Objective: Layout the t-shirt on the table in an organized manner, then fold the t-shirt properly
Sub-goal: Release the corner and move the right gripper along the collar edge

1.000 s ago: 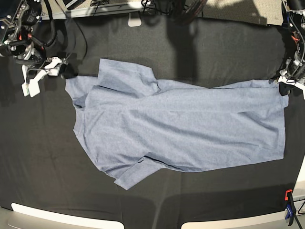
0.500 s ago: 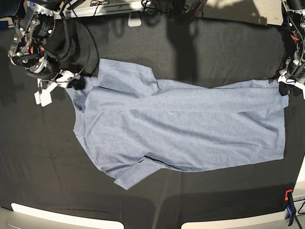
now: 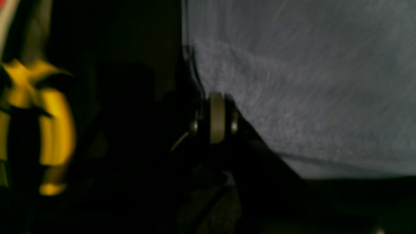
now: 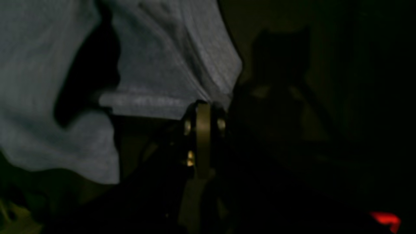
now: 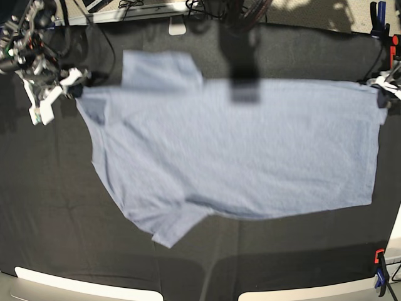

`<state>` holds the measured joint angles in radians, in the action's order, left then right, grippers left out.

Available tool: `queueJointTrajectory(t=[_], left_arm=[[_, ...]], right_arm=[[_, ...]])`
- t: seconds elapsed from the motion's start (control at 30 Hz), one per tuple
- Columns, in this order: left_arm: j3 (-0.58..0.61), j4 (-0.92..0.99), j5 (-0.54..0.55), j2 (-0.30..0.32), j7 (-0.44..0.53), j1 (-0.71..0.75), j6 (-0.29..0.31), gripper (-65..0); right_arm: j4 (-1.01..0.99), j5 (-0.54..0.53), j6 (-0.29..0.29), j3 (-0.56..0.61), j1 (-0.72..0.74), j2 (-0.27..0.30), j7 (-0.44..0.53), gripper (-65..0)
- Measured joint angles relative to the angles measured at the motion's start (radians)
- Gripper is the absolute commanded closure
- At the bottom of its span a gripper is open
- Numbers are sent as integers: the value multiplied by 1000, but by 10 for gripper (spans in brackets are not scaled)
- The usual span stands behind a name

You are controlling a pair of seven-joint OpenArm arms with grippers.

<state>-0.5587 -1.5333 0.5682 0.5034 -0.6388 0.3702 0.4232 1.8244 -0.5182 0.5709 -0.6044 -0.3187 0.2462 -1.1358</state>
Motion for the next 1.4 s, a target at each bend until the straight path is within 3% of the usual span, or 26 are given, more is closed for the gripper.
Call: queueJointTrajectory(t=[0.23, 0.43, 0.47, 0.57, 0.63, 0.8, 0.97, 1.07, 1.23, 1.4], left_arm=[[-17, -38, 0, 8, -21, 79, 0, 0], [-17, -38, 4, 6, -13, 86, 0, 0], [-17, -38, 3, 6, -14, 86, 0, -30], [-17, -38, -8, 6, -14, 86, -4, -208], [-19, -38, -11, 7, -17, 86, -7, -265], [-19, -38, -79, 7, -43, 86, -7, -266], [-19, -37, -71, 7, -42, 84, -11, -266], [-19, -37, -71, 6, -42, 84, -11, -266], [-19, -37, -71, 7, -34, 84, -11, -266], [-19, -37, -71, 6, -13, 84, -11, -266]], right_arm=[[12, 28, 1, -63, -74, 5, 1, 0], [13, -30, 1, -87, -80, 12, -3, -6], [13, -37, 1, -87, -81, 15, -2, -52], [13, -31, 0, -89, -80, 21, -3, -197], [13, -31, 0, -92, -81, 35, -7, -242], [13, -31, 0, -92, -80, 89, -7, -242], [13, -38, 0, -92, -80, 141, -6, -242], [18, -113, 0, -93, -80, 153, -7, -242], [144, -209, -5, -94, -97, 132, -8, -242], [352, -265, 14, -94, -173, 40, -8, -242]])
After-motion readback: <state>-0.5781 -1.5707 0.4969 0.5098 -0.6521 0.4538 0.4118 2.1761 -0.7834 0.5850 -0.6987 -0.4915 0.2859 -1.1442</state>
